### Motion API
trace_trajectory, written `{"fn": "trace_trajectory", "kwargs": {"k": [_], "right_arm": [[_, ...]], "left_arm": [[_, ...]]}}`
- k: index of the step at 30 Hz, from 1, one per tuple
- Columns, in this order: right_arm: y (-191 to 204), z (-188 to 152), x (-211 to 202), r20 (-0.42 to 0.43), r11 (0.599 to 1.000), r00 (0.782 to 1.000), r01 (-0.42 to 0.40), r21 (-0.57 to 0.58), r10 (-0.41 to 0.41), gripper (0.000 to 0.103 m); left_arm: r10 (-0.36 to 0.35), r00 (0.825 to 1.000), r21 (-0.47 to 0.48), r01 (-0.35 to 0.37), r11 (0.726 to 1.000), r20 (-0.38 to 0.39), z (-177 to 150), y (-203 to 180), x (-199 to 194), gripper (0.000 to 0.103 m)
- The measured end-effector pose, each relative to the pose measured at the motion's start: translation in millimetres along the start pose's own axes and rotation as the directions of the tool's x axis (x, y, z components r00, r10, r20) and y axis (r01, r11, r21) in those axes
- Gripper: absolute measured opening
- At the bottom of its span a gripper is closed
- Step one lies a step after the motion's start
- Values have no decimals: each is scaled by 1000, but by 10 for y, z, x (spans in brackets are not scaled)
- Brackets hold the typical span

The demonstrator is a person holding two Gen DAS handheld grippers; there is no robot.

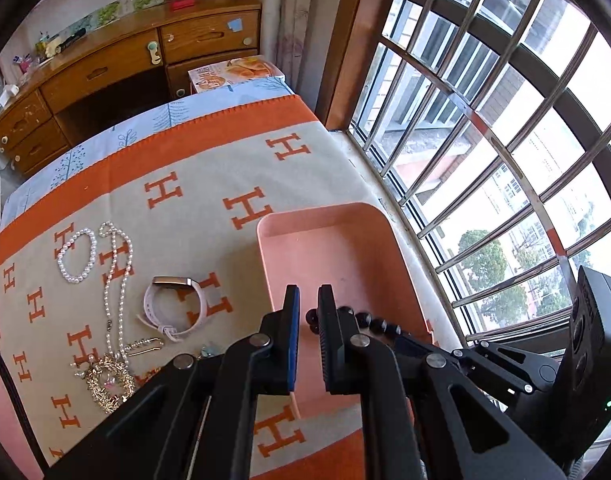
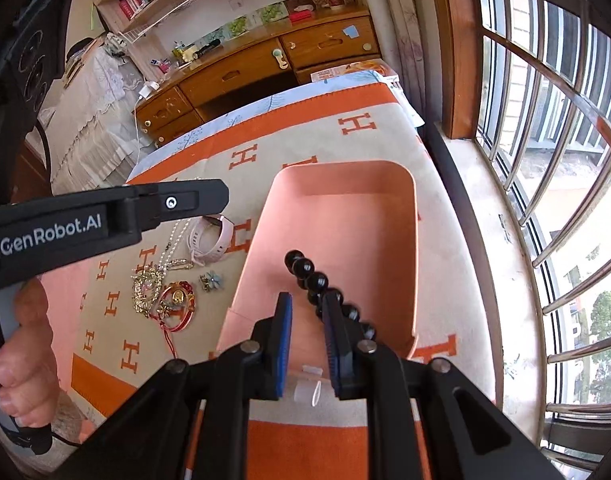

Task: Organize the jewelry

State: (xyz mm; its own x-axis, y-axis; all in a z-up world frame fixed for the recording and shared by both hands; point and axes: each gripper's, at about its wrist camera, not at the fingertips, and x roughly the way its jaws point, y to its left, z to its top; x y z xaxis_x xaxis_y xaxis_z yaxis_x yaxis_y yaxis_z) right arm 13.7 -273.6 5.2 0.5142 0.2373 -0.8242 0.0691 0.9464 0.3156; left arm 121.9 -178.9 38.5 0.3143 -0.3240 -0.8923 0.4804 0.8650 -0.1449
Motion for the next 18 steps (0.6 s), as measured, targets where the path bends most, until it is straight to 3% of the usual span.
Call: {"fn": "trace_trajectory", "kwargs": {"k": [6, 8, 10, 12, 18], "right_arm": [[-26, -157, -131, 62, 999, 997, 46, -6, -46, 16], [-31, -179, -135, 62, 999, 997, 44, -8, -43, 16], [-31, -194, -125, 59, 999, 997, 41, -12, -40, 16], [-18, -205, -108, 56, 999, 998, 45, -25, -43, 17], [50, -199, -52, 46, 999, 999, 23, -43, -21, 16]], "left_arm": [[3, 1000, 8, -2, 1000, -28, -48, -101, 233, 8], [9, 999, 7, -9, 1000, -35, -72, -101, 296, 17], [28, 999, 1, -28, 1000, -33, -100, -80, 322, 43], [47, 999, -8, -47, 999, -23, -106, -25, 318, 58], [120, 993, -14, -120, 993, 4, -46, 286, 180, 60]]}}
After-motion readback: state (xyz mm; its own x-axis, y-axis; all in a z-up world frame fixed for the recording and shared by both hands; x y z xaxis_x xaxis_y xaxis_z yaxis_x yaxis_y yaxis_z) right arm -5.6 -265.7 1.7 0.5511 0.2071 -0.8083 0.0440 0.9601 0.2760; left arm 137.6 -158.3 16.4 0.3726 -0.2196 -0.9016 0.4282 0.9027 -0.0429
